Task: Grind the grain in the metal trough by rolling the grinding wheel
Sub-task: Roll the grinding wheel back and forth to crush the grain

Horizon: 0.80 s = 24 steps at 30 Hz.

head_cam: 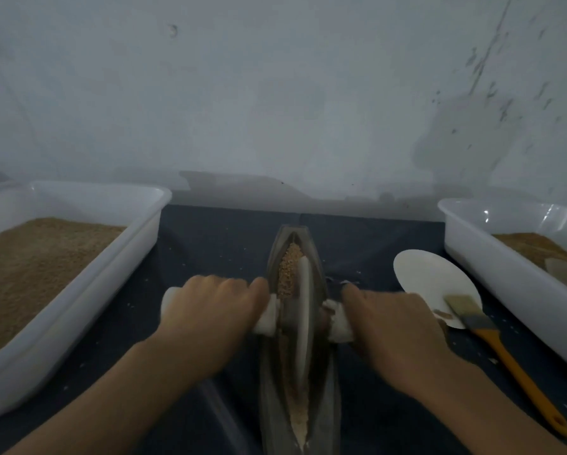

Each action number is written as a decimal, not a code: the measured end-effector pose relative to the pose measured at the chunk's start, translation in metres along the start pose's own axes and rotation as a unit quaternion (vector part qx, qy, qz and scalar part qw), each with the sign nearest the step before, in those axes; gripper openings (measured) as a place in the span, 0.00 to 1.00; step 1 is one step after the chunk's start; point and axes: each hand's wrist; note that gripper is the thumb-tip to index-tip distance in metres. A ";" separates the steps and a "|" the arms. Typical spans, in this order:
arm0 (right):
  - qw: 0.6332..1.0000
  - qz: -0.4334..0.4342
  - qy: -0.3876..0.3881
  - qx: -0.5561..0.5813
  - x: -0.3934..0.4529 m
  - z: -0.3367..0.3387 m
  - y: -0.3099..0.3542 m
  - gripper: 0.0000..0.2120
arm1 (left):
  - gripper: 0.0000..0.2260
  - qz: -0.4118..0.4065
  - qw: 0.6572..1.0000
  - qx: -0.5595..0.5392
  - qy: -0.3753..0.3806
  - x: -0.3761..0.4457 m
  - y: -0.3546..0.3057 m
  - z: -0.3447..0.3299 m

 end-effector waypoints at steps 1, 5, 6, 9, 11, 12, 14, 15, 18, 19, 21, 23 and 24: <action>1.000 0.002 0.012 0.010 -0.010 0.003 0.003 0.27 | 0.23 -0.018 1.000 0.008 -0.018 -0.005 -0.004 0.007; 1.000 0.005 0.010 0.008 -0.023 0.011 0.006 0.35 | 0.21 -0.028 0.999 -0.007 -0.030 -0.012 -0.009 0.022; 1.000 0.000 0.002 0.009 -0.019 0.010 0.004 0.35 | 0.24 -0.032 0.999 0.005 -0.024 -0.011 -0.009 0.018; 1.000 0.006 -0.006 -0.004 0.005 -0.003 0.001 0.25 | 0.25 -0.008 1.000 0.016 -0.019 0.002 0.001 -0.001; 1.000 0.001 -0.005 -0.011 0.030 -0.021 -0.004 0.16 | 0.18 0.034 0.998 0.020 -0.039 0.015 0.009 -0.022; 1.000 -0.002 -0.015 -0.014 0.041 -0.030 -0.007 0.13 | 0.17 0.045 0.997 0.027 -0.051 0.024 0.012 -0.031; 0.999 -0.005 -0.038 -0.034 0.057 -0.043 -0.012 0.11 | 0.16 0.053 0.996 0.039 -0.067 0.040 0.018 -0.046; 0.998 -0.007 -0.046 -0.038 0.062 -0.048 -0.014 0.11 | 0.15 0.056 0.995 0.038 -0.073 0.046 0.020 -0.051; 0.998 -0.003 -0.049 -0.028 0.061 -0.051 -0.016 0.12 | 0.15 0.042 0.995 0.035 -0.078 0.050 0.021 -0.055; 0.999 -0.005 -0.041 -0.025 0.057 -0.047 -0.014 0.14 | 0.15 0.031 0.996 0.039 -0.077 0.047 0.020 -0.051; 1.000 -0.013 -0.016 -0.005 0.044 -0.034 -0.010 0.15 | 0.16 0.015 0.997 0.041 -0.066 0.036 0.015 -0.037; 1.000 0.000 -0.012 -0.012 0.024 -0.019 -0.005 0.14 | 0.18 0.015 0.999 0.025 -0.040 0.020 0.008 -0.023; 0.999 0.017 -0.015 -0.023 0.013 -0.010 -0.001 0.15 | 0.20 0.015 0.999 0.012 -0.030 0.009 0.005 -0.015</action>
Point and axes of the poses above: each hand's wrist, its own x-axis towards the middle knuckle, its own z-axis out of the back of the hand, y = z × x, and after that the axes turned 15 degrees about -y, right-handed
